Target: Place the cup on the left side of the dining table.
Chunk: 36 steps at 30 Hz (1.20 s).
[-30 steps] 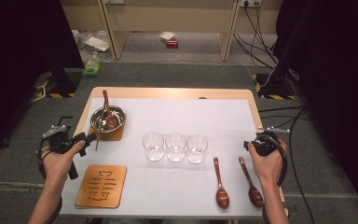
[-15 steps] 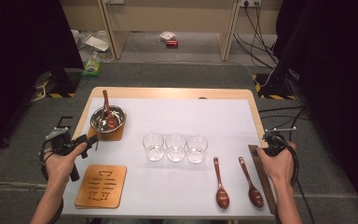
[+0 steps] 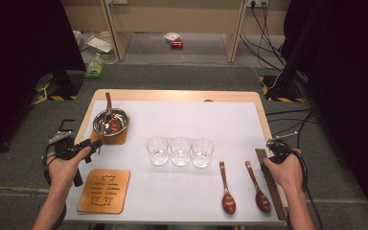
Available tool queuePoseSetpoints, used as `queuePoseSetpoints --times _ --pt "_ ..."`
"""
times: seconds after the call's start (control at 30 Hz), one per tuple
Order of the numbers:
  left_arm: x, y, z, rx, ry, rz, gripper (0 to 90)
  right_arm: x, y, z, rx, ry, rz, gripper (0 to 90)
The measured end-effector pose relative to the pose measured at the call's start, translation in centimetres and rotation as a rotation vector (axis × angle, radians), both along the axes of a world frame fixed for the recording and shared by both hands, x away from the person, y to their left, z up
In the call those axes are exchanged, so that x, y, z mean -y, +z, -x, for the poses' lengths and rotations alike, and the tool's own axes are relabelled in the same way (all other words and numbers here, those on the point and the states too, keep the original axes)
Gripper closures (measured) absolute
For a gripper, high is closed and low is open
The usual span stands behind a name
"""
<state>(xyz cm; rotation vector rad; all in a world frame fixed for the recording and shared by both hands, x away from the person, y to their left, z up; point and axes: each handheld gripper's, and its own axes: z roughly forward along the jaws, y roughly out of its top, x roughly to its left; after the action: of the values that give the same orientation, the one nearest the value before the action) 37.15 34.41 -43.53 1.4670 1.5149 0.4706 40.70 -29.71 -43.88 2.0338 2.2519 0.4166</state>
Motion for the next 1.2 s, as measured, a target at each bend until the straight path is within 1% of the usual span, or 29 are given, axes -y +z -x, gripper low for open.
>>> queuePoseSetpoints --times 0.03,0.07,0.13,0.2,0.23,0.3,0.5,0.67,0.73,0.8,0.83,0.87,0.93,1.0,1.1,1.13,1.2 --pt "0.0 0.0 0.0 0.0 0.001 -0.002 42.5 -0.1 0.1 0.0 -0.004 0.0 -0.002 77.3" --pt "-0.1 0.0 0.0 -0.001 0.003 -0.004 42.5 -0.1 0.0 0.0 -0.007 0.008 0.007 77.4" --pt "-0.1 -0.1 0.0 -0.005 0.007 -0.005 42.5 -0.3 0.0 -0.1 -0.014 0.003 0.007 77.8" --pt "-0.2 -0.2 0.0 -0.007 0.009 -0.006 42.5 -0.2 -0.1 -0.3 -0.017 0.016 0.018 78.7" --pt "-0.2 -0.2 0.0 -0.008 0.011 -0.005 42.5 -0.3 -0.2 -0.3 -0.027 0.005 0.023 79.1" --pt "-0.3 -0.1 0.0 -0.008 0.013 -0.003 42.5 -0.4 -0.4 -0.3 -0.039 0.011 0.024 79.4" --pt "-0.2 0.0 0.0 -0.004 0.01 -0.001 42.5 -0.6 -0.5 -0.5 -0.041 0.013 0.034 79.7" --pt "-0.3 0.0 0.0 -0.004 0.011 -0.001 42.5 -1.0 -0.7 -0.6 -0.051 0.031 0.048 79.6" --pt "-0.3 -0.1 0.0 -0.005 0.012 -0.002 42.5 -1.2 -0.8 -0.6 -0.057 0.025 0.048 79.5" --pt "-0.3 -0.1 0.0 -0.005 0.011 -0.001 42.5 -1.4 -1.0 -0.6 -0.068 0.033 0.051 79.5" --pt "-0.3 0.0 0.0 -0.004 0.011 -0.003 42.5 -1.4 -1.0 -0.6 -0.062 0.049 0.064 79.4" --pt "-0.3 0.0 0.0 -0.004 0.011 -0.003 42.5 -1.6 -1.0 -0.6 -0.071 0.036 0.058 79.3" --pt "-0.3 0.0 0.0 -0.004 0.011 -0.001 42.5 -1.7 -1.0 -0.5 -0.074 0.044 0.074 79.3" --pt "-0.4 0.0 0.0 -0.004 0.014 -0.002 42.5 -1.8 -0.9 -0.4 -0.086 0.039 0.08 79.3" --pt "-0.4 0.0 0.0 -0.004 0.012 -0.006 42.5 -1.7 -0.9 -0.3 -0.107 0.058 0.095 79.3" --pt "-0.4 0.0 0.0 -0.004 0.014 -0.003 42.5 -1.9 -0.9 -0.2 -0.12 0.045 0.097 79.4" --pt "-0.5 0.1 0.0 -0.003 0.014 -0.002 42.5 -1.8 -0.9 -0.1 -0.131 0.048 0.1 79.8"
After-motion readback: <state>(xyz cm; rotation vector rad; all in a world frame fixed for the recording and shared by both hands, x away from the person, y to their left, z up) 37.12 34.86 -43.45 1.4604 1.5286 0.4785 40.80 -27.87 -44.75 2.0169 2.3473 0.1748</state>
